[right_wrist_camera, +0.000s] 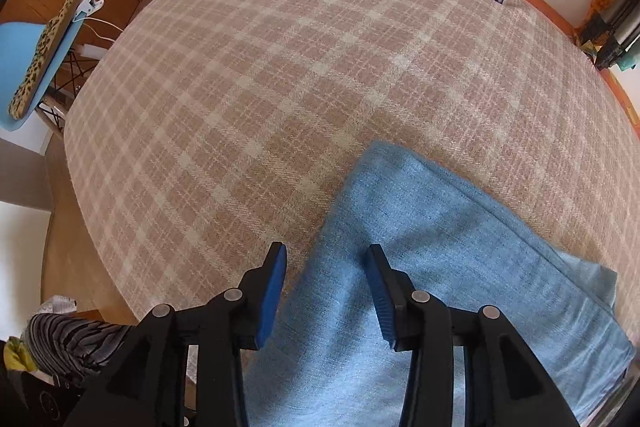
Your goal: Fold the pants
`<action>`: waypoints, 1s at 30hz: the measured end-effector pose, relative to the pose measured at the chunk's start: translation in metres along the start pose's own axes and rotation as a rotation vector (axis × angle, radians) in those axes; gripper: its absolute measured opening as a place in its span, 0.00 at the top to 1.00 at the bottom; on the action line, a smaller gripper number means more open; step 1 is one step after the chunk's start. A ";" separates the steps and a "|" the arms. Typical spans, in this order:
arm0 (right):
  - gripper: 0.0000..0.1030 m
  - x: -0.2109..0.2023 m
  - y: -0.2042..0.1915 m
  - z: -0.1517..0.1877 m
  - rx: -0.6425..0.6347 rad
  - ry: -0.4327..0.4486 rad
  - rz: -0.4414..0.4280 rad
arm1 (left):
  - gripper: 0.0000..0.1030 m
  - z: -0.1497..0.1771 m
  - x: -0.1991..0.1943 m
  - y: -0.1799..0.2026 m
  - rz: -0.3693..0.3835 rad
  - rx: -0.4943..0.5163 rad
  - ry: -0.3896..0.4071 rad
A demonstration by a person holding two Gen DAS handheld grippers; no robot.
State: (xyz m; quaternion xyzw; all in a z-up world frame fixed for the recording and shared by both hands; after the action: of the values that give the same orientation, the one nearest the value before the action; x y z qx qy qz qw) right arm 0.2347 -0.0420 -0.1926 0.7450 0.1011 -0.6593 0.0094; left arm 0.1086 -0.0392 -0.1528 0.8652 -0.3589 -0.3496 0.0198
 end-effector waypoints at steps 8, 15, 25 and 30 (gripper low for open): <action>0.83 0.013 -0.006 0.006 -0.056 0.002 0.095 | 0.85 -0.015 0.004 0.022 0.011 0.060 0.014; 0.97 -0.029 0.021 0.009 0.023 0.134 -0.032 | 0.85 -0.025 0.004 0.040 0.040 0.073 0.027; 0.97 -0.100 0.098 0.032 0.278 0.378 -0.338 | 0.86 -0.054 0.003 0.082 0.141 0.113 0.064; 0.97 -0.121 0.151 0.053 0.390 0.463 -0.453 | 0.86 -0.067 0.012 0.109 0.190 0.151 0.069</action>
State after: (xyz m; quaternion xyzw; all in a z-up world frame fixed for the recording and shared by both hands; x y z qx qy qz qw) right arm 0.1941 -0.2143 -0.0985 0.8208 0.1353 -0.4656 -0.3020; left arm 0.0898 -0.1424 -0.0776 0.8378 -0.4636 -0.2883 0.0001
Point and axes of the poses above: each gripper's, at about its wrist camera, not at the fingertips, and x roughly the way its jaws point, y to its right, z to its underside, the point moved 5 cm from there along x, roughly the way its jaws point, and after that the axes turned 14 degrees about x, right-handed, at the moved point
